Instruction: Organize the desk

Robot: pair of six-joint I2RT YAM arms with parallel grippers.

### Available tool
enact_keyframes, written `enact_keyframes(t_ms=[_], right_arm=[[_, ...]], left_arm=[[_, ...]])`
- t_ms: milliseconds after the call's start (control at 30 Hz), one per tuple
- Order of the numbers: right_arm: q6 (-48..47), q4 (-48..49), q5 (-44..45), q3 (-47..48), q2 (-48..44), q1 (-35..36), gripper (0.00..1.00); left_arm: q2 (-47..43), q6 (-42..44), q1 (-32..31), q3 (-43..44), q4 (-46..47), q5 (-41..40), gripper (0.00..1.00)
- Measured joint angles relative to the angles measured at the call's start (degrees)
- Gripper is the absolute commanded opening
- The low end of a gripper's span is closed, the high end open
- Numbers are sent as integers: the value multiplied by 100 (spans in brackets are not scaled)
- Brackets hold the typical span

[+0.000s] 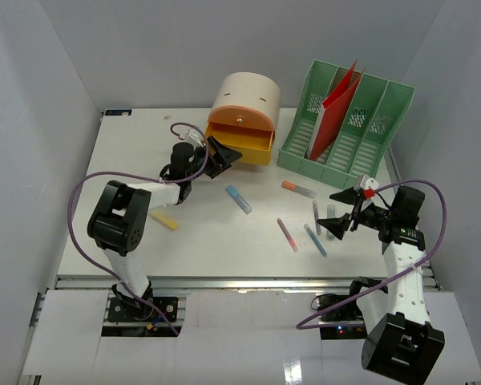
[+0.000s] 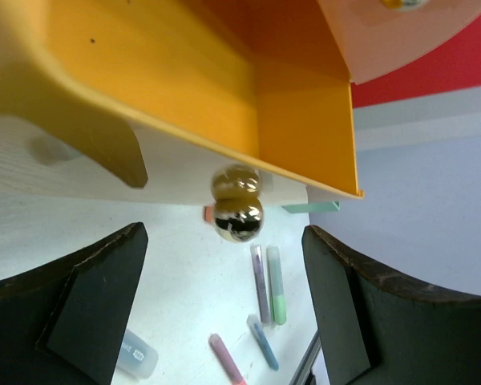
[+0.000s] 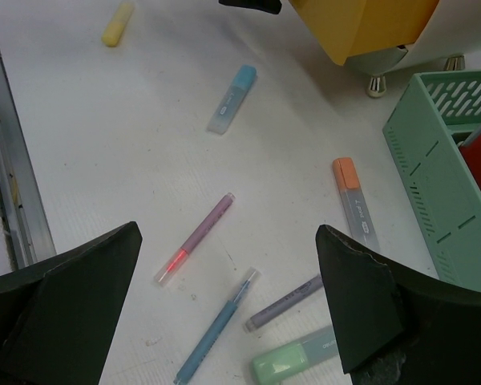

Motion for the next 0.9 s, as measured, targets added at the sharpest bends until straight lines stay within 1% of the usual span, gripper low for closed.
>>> enact_keyframes(t_ms=[67,133,200,300,367,400,500,567,633,700,767,833,900], right_arm=[[-9,-2,84,0,2,7,97],[-10,-20,269,5,37,90,97],[-101,-163,626,77,203,380,98],[-237,-601,1693,384,654,1313,99],[-281,-800,2392,632,990,1901,98],[-271,-854,2664,724,1093,2045,98],[-116,-901,3658,958,1357,2512,91],[-1,-735,4333,1068,1565,2942,90],[-29,-552,4773,1187,1883,3294,90],[-199,-447,4993,1410,2366,3413,90],[-461,-431,5146,1781,3031,3420,90],[-700,-502,5260,2184,3637,3421,90],[-869,-479,5367,2472,4025,3419,90]], left_arm=[[-193,206,1,-14,-223,10,90],[-568,440,1,-137,-448,-1,91],[-1079,701,1,-310,-736,-30,91],[-2051,1125,1,-561,-1339,-153,91],[-2965,1409,5,-865,-1770,-284,93],[-3269,1501,11,-965,-1893,-340,95],[-4223,1754,24,-1325,-2348,-600,95],[-4957,1842,48,-1716,-2727,-770,96],[-5569,1878,65,-2010,-3115,-890,95],[-6007,1875,83,-2201,-3495,-978,96],[-6256,1875,91,-2283,-3806,-1016,96],[-6395,1875,93,-2299,-4098,-1029,96],[-6549,1879,93,-2308,-4369,-1031,96]])
